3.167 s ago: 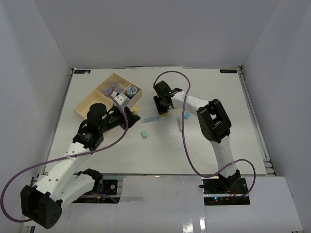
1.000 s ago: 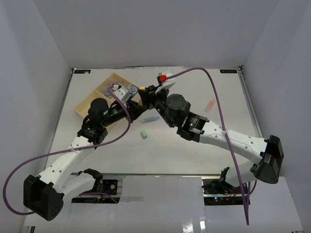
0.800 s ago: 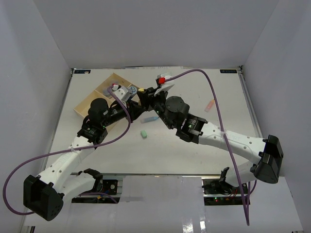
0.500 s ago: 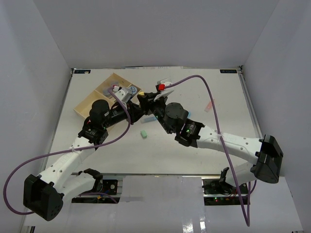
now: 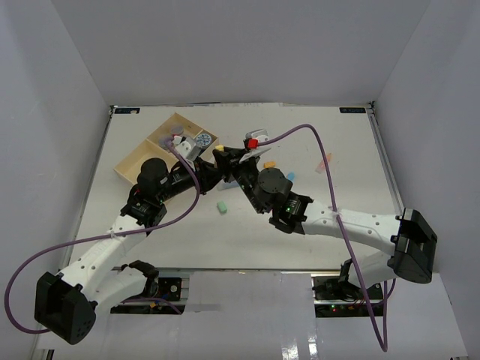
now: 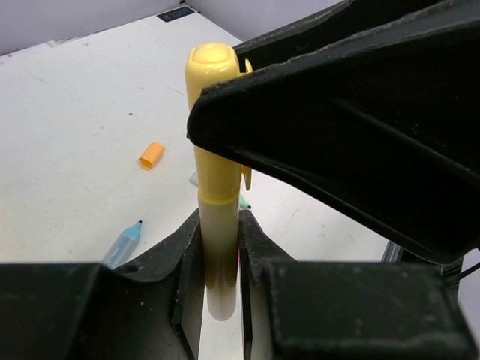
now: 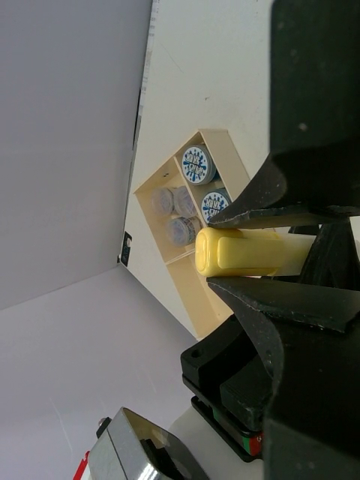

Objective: Sort the stationery into containers
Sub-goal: Close the pen cap on the pen.

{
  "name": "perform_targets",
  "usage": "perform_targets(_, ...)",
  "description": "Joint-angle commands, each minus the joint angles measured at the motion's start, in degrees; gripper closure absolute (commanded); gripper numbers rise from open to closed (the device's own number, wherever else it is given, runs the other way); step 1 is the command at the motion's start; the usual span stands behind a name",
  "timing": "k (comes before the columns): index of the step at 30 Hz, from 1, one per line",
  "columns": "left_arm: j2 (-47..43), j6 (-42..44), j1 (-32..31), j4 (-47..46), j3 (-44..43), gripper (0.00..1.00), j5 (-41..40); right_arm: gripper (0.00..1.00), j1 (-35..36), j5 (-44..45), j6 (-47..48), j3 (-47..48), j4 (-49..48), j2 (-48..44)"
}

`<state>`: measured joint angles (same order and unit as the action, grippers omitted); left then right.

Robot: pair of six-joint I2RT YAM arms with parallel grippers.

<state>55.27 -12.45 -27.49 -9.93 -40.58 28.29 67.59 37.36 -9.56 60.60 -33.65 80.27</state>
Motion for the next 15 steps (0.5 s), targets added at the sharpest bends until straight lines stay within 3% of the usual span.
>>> perform_targets(1,-2.2,-1.2,0.3,-5.5,0.6,0.89,-2.1,0.86,0.8,2.0,1.1,-1.3,-2.6,-1.2)
perform_targets(8,-3.0,-1.2,0.3,-8.3,1.5,0.90,-1.8,0.86,1.8,2.2,-1.0,-2.3,0.0,-0.5)
perform_targets(15,-4.6,1.6,0.3,-9.3,1.6,0.96,-0.3,0.87,1.8,1.9,-3.6,-1.5,10.9,-1.9)
